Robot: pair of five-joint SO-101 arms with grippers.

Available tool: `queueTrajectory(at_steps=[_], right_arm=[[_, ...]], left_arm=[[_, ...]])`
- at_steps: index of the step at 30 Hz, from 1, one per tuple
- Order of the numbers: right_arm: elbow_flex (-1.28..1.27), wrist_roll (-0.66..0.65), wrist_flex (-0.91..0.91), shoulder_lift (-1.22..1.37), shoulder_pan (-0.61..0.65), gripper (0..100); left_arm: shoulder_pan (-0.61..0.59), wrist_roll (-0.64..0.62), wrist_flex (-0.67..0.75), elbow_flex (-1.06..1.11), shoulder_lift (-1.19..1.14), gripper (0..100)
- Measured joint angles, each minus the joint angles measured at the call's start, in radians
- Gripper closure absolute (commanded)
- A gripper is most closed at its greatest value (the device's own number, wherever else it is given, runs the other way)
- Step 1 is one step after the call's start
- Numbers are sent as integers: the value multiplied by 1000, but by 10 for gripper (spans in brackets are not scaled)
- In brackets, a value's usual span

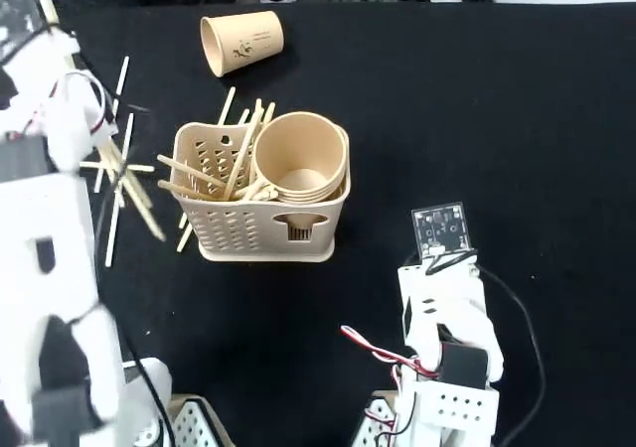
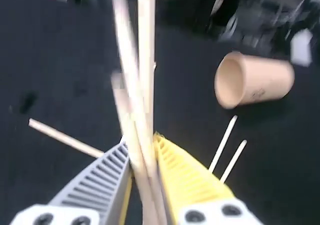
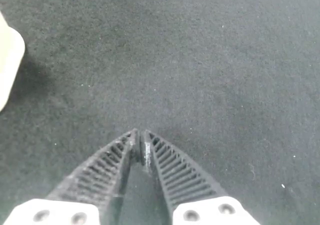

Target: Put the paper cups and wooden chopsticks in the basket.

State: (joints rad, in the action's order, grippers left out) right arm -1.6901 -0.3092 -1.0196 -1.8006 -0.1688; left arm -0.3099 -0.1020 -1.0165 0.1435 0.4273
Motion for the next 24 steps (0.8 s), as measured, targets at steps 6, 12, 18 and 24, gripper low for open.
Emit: queueTrajectory(at_steps=[6, 12, 18, 24], right_arm=[[0, 0, 0, 0, 0, 986], [0, 0, 0, 0, 0, 986], [0, 0, 0, 0, 0, 986], [0, 0, 0, 0, 0, 986]], left_arm=[[54, 0, 103, 137, 249, 972], [130, 0, 141, 147, 419, 972], [221, 0, 140, 153, 598, 972], [307, 0, 126, 155, 767, 973]])
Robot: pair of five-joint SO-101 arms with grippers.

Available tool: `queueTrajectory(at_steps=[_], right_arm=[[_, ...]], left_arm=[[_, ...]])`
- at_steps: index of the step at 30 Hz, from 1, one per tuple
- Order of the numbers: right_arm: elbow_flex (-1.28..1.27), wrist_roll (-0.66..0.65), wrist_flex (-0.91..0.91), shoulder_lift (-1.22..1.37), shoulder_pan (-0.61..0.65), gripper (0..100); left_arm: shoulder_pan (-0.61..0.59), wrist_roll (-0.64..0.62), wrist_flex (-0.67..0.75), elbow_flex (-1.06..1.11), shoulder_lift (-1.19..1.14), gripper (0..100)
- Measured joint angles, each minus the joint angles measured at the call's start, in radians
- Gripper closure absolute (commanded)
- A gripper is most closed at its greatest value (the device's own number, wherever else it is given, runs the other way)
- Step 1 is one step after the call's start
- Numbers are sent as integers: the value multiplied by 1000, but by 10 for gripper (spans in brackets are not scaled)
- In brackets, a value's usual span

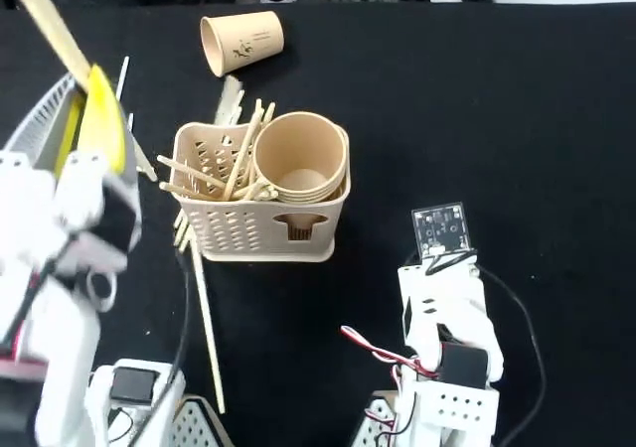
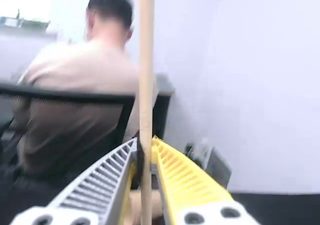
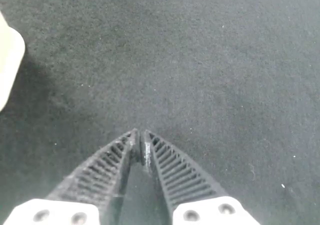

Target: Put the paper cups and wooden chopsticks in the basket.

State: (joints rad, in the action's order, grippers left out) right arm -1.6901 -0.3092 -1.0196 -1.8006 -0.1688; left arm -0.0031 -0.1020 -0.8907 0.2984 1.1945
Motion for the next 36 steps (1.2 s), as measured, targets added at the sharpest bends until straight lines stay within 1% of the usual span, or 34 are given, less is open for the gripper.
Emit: queueTrajectory(at_steps=[4, 6, 9, 13, 15, 16, 17, 19, 21, 24, 28, 30, 32, 34, 36], right_arm=[[0, 0, 0, 0, 0, 986], [0, 0, 0, 0, 0, 986], [0, 0, 0, 0, 0, 986], [0, 0, 0, 0, 0, 986], [0, 0, 0, 0, 0, 986], [0, 0, 0, 0, 0, 986], [0, 0, 0, 0, 0, 986], [0, 0, 0, 0, 0, 986], [0, 0, 0, 0, 0, 986], [0, 0, 0, 0, 0, 986], [0, 0, 0, 0, 0, 986], [0, 0, 0, 0, 0, 986], [0, 0, 0, 0, 0, 986], [0, 0, 0, 0, 0, 986], [0, 0, 0, 0, 0, 986]], left_arm=[[49, -6, 18, 23, 29, 973], [78, -31, 68, 106, 29, 972], [91, -71, 183, 247, 31, 971], [89, -81, 358, 463, 29, 971], [89, -84, 405, 554, 29, 970], [89, -86, 416, 586, 29, 958], [89, -87, 420, 609, 29, 921], [89, -87, 416, 628, 29, 808], [89, -89, 364, 626, 29, 723], [101, -89, 219, 589, 28, 730], [83, -89, -14, 457, 28, 729], [12, -89, -112, 390, 28, 729], [-92, -89, -183, 339, 18, 729], [-218, -89, -229, 305, -28, 729], [-344, -89, -245, 284, -87, 729]])
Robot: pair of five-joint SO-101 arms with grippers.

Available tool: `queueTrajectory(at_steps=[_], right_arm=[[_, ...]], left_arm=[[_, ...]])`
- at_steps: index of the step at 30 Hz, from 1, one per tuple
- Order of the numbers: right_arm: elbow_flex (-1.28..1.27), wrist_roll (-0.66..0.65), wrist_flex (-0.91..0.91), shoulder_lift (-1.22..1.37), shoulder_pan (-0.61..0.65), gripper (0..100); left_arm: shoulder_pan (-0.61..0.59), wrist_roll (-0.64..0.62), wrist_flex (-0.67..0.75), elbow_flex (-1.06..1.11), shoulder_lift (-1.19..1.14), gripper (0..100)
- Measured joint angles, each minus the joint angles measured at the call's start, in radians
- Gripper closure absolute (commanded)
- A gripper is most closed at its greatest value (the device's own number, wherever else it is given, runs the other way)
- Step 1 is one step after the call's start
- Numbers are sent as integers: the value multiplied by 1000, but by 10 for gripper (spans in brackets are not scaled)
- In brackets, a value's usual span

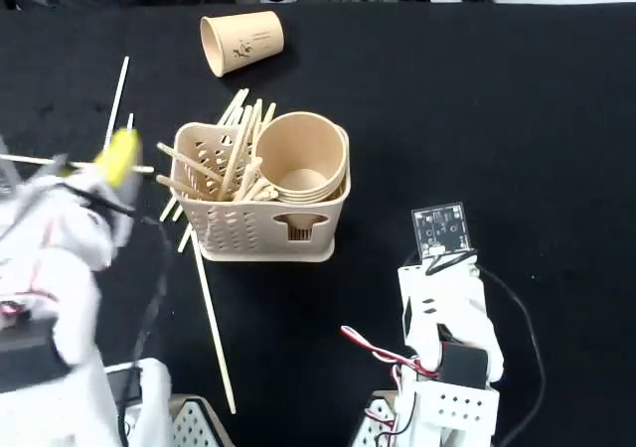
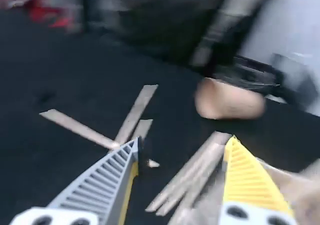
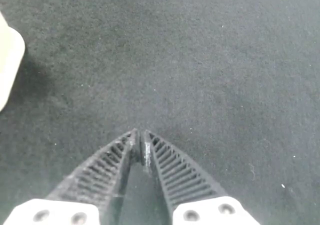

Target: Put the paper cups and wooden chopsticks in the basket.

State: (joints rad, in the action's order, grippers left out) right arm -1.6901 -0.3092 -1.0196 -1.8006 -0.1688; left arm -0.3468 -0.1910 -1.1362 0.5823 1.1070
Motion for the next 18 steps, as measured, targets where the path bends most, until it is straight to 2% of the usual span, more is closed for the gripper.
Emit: queueTrajectory(at_steps=[3, 8, 12, 18], right_arm=[[0, 0, 0, 0, 0, 986], [0, 0, 0, 0, 0, 986], [0, 0, 0, 0, 0, 986], [0, 0, 0, 0, 0, 986]], left_arm=[[-135, 0, -2, -23, -164, 729], [-239, -100, 54, -114, -517, 728], [-267, -199, 63, -272, -821, 728], [-264, -276, 29, -560, -1246, 729]])
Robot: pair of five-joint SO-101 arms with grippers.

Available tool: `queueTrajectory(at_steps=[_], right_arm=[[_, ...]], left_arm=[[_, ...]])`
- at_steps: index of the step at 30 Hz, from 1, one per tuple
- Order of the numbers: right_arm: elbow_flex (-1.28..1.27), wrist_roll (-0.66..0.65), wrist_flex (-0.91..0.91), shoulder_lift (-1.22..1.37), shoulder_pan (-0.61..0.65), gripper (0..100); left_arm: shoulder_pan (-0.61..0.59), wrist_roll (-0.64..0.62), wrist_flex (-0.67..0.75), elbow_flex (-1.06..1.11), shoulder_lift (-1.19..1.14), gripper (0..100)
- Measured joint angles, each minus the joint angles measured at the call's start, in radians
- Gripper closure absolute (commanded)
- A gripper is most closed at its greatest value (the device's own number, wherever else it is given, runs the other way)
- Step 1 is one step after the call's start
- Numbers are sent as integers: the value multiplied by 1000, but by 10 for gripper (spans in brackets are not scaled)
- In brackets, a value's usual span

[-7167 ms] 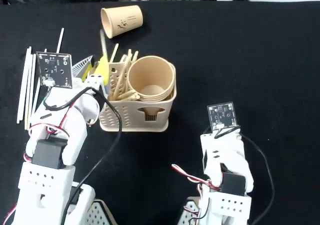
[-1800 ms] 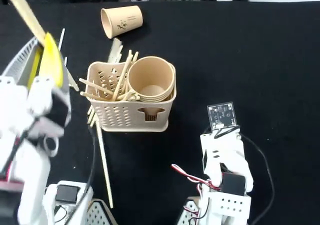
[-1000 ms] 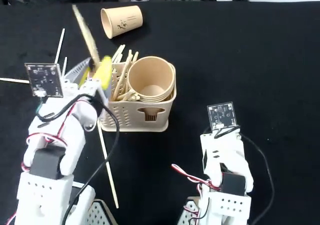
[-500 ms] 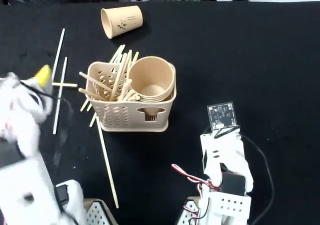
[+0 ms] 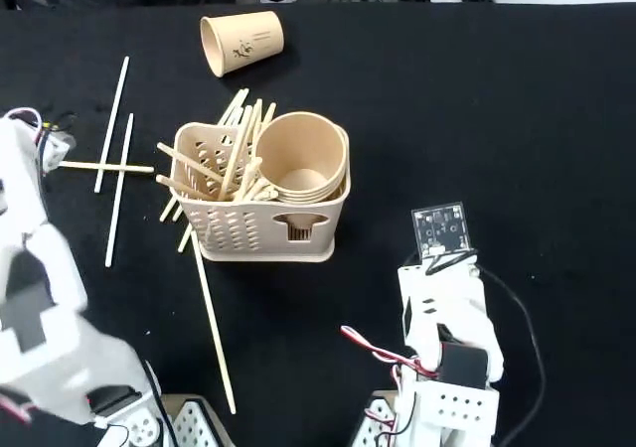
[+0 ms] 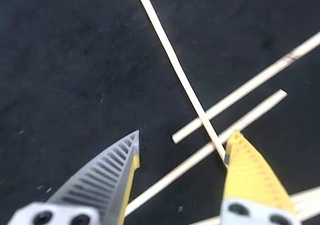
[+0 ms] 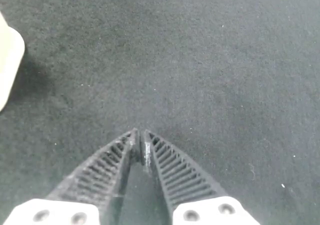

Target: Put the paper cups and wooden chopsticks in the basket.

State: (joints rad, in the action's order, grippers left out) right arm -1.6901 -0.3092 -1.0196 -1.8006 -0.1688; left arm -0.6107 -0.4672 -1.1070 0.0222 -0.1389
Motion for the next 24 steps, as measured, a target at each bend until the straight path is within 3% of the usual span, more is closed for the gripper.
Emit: queueTrajectory(at_steps=[7, 10, 15, 24], right_arm=[[0, 0, 0, 0, 0, 986], [0, 0, 0, 0, 0, 986], [0, 0, 0, 0, 0, 986], [0, 0, 0, 0, 0, 986]], left_arm=[[-5, -69, -5, -321, -433, 737], [-5, -95, -29, -442, -568, 807], [-5, -106, -163, -680, -712, 964], [-6, -26, -485, -1073, -867, 971]])
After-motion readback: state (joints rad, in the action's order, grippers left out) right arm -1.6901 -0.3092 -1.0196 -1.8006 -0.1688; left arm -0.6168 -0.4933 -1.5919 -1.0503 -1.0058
